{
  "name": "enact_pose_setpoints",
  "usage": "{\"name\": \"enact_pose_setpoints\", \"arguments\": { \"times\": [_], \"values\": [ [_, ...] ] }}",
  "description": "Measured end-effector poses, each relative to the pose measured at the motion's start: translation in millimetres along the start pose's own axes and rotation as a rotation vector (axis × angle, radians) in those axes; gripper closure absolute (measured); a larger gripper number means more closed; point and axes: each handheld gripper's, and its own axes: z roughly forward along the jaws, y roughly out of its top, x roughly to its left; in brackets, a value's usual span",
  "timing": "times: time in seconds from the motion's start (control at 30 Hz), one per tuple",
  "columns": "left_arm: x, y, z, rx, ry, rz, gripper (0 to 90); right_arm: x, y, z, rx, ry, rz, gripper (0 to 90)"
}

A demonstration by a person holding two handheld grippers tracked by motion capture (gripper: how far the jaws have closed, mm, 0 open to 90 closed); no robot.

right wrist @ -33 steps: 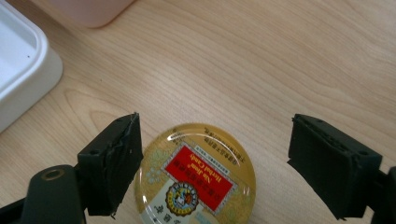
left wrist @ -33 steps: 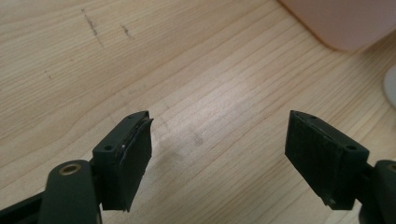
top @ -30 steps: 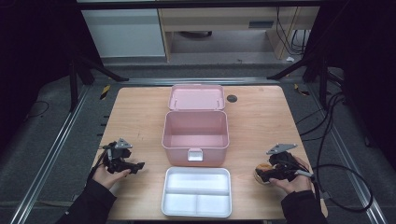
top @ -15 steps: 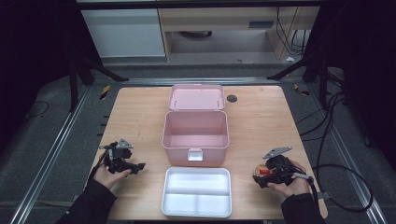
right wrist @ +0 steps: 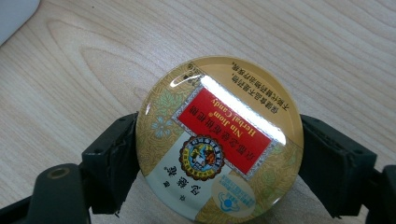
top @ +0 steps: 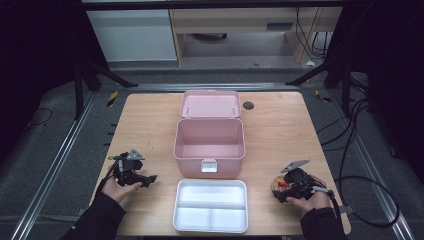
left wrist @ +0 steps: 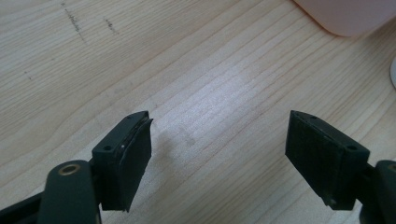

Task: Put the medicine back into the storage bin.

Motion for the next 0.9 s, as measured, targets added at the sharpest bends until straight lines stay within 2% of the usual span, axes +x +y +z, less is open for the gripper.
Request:
{"name": "enact_pose_setpoints", "arguments": {
  "times": [0.13,0.2,0.5,0.9],
  "values": [
    [0.9,-0.7,1.4,0.010,0.001,0.000,22.2,-0.9,2.0,-1.2,0.012,-0.006,0.004,20.6],
    [1.0,-0.6,1.2,0.009,-0.001,-0.003,22.3,-0.8,4.2,-3.7,-0.001,-0.001,0.005,20.6],
    [0.5,-0.6,3.4,0.022,0.000,0.000,22.1,-2.2,23.6,-28.0,-0.096,-0.007,-0.009,20.7],
    [0.1,-0.7,5.4,0.043,-0.001,0.006,21.2,3.4,70.6,-70.6,-0.259,0.000,-0.062,20.7]
  ]
}}
